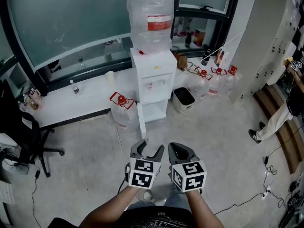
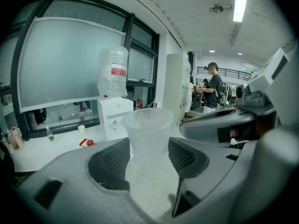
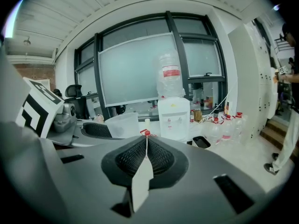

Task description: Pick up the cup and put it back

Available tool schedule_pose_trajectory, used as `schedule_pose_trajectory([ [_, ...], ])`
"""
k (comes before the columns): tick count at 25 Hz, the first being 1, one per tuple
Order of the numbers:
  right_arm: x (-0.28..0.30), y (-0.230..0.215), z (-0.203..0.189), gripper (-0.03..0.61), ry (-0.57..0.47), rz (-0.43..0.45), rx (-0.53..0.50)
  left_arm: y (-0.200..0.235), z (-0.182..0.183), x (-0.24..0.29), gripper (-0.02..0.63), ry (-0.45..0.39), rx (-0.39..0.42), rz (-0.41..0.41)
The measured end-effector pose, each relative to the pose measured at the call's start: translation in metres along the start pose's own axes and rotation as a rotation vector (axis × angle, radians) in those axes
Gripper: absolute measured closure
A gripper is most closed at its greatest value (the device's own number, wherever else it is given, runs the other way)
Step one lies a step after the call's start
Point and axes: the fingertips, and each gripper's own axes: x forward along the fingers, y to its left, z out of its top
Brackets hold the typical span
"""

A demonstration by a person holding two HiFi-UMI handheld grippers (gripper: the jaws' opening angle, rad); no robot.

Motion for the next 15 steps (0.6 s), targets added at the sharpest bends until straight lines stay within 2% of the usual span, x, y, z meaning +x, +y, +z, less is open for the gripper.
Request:
schedule_pose_trajectory([
  [6,0.023,-0.028,0.008,0.555,-0.002,0.048,-0.007,0.005,0.010,0.033,0.357,0.013,-0.002,0.051],
  [15,0.056,-0.112,0.034,0.555,0.003,0.117,-0.034,-0.014,0.042,0.109,0.357,0.024,-0.005,0.112],
])
